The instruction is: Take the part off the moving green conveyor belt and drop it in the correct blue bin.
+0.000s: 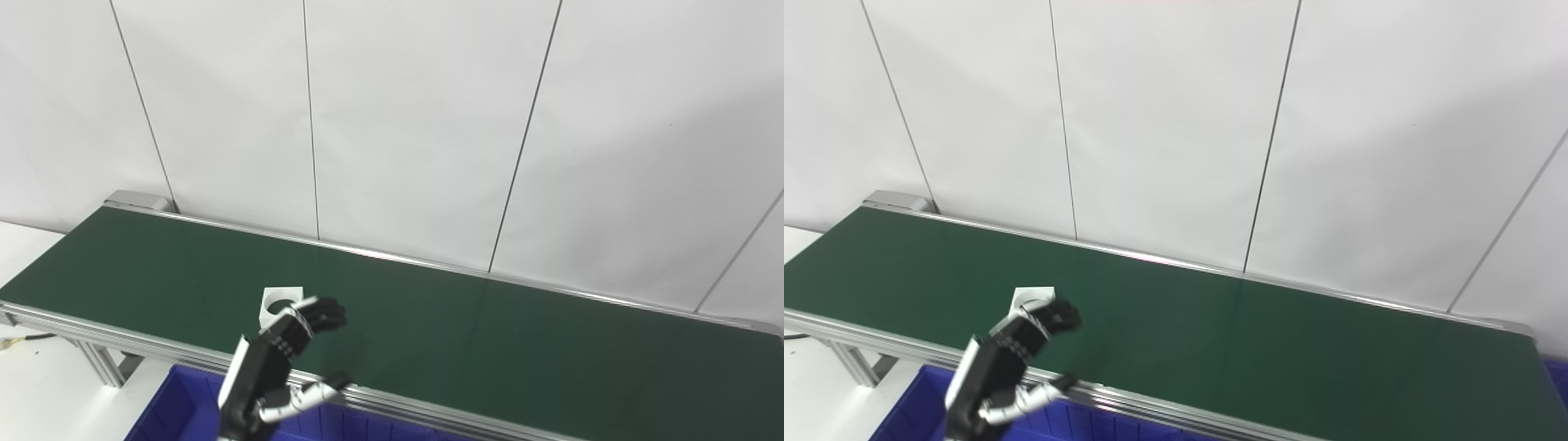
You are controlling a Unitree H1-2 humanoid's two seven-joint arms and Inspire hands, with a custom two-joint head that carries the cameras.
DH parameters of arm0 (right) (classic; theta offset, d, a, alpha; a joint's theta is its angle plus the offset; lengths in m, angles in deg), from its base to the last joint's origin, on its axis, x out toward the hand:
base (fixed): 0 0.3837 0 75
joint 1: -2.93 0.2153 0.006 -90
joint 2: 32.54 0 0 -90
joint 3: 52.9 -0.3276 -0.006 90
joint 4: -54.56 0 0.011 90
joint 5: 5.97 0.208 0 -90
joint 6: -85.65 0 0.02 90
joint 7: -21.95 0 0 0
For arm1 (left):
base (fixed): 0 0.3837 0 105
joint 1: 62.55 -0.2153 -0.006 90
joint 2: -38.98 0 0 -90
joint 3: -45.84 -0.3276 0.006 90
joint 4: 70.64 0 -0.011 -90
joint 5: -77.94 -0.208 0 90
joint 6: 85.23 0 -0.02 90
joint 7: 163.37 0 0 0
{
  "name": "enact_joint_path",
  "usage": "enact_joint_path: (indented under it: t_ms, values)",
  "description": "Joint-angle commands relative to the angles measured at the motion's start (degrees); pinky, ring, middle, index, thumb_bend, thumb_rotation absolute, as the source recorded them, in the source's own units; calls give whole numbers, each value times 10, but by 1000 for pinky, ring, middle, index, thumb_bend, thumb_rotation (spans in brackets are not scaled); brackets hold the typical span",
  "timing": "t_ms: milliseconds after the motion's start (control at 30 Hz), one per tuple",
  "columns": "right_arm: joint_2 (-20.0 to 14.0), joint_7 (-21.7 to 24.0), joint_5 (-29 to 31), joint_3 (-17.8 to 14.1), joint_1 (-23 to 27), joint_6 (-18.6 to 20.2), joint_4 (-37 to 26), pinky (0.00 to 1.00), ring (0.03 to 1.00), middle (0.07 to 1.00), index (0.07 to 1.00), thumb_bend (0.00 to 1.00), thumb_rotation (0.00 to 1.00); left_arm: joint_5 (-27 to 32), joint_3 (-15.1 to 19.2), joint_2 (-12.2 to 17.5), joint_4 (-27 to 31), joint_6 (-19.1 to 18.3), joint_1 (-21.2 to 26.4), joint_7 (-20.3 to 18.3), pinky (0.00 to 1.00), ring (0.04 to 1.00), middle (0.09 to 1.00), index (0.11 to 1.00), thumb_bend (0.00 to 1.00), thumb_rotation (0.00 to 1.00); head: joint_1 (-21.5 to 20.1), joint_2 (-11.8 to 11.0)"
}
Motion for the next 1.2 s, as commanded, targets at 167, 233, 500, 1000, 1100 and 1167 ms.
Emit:
enact_joint_path:
  t_ms: [167, 233, 500, 1000, 1100, 1167]
  values:
    - [4, -2, 1, -2, 14, -23, -8, 680, 755, 813, 843, 646, 23, -9, 47, 44, -68, 17, 91, 3, 811, 780, 793, 792, 738, 75, 2, -3]
    - [4, -2, 4, -3, 16, -23, -6, 680, 755, 813, 842, 648, 12, -11, 56, 49, -84, 7, 110, 8, 821, 786, 800, 796, 751, 51, 2, -4]
    - [2, -3, 9, -1, 26, -23, 3, 681, 755, 813, 839, 656, 18, -73, 64, 79, -161, -37, 190, 25, 881, 886, 906, 870, 845, 161, 0, -7]
    - [-8, -6, 8, 4, 31, -23, 2, 669, 749, 809, 840, 671, 0, -366, -45, 157, -235, -118, 288, 77, 710, 855, 905, 882, 937, 79, -9, -14]
    - [-9, -7, 6, 4, 31, -23, 2, 669, 752, 811, 841, 669, 0, -410, -72, 171, -248, -149, 300, 63, 885, 928, 926, 894, 957, 86, -11, -14]
    - [-7, -5, 8, 2, 30, -23, 1, 671, 752, 812, 839, 677, 0, -428, -89, 179, -253, -171, 308, 47, 988, 988, 949, 910, 970, 124, -12, -15]
